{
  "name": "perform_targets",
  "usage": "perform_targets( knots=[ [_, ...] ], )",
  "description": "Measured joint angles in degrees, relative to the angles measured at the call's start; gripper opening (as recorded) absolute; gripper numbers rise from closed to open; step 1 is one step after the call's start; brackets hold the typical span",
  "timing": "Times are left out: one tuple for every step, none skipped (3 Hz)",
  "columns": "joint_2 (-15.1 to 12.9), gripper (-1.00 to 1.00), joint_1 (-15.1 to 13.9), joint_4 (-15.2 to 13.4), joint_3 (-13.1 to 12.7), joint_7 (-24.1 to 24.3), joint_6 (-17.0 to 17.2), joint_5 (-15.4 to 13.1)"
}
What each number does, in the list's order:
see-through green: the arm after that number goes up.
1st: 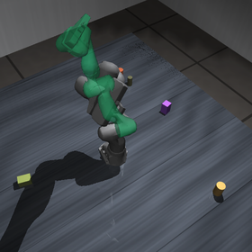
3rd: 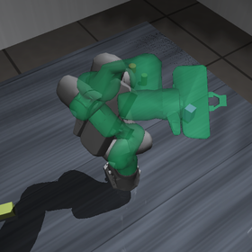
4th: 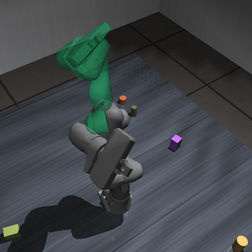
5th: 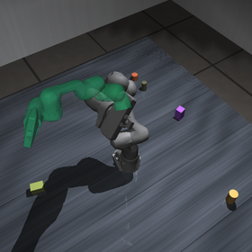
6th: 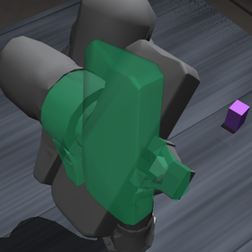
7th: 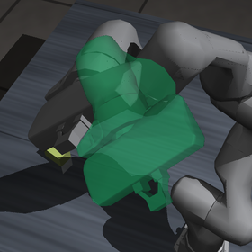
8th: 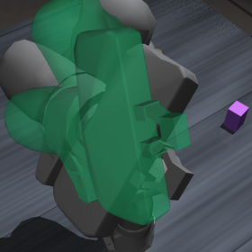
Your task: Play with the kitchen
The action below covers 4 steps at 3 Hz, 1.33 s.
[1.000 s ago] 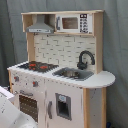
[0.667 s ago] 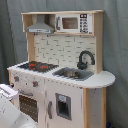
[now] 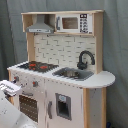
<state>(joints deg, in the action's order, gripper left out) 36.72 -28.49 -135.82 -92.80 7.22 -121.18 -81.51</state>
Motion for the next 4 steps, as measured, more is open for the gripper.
perform_targets(
  knots=[
    [0.01,1.00,2.23,-2.28,3.93,0.59,-2.44,-2.53],
    [0.02,1.00,3.94,-4.37,7.68,1.62,-5.15,-5.44],
    [0.15,1.00,4.30,-6.45,10.56,3.14,-8.73,-8.68],
    [0.16,1.00,4.26,-8.25,12.55,6.14,-11.48,-11.93]
  ],
)
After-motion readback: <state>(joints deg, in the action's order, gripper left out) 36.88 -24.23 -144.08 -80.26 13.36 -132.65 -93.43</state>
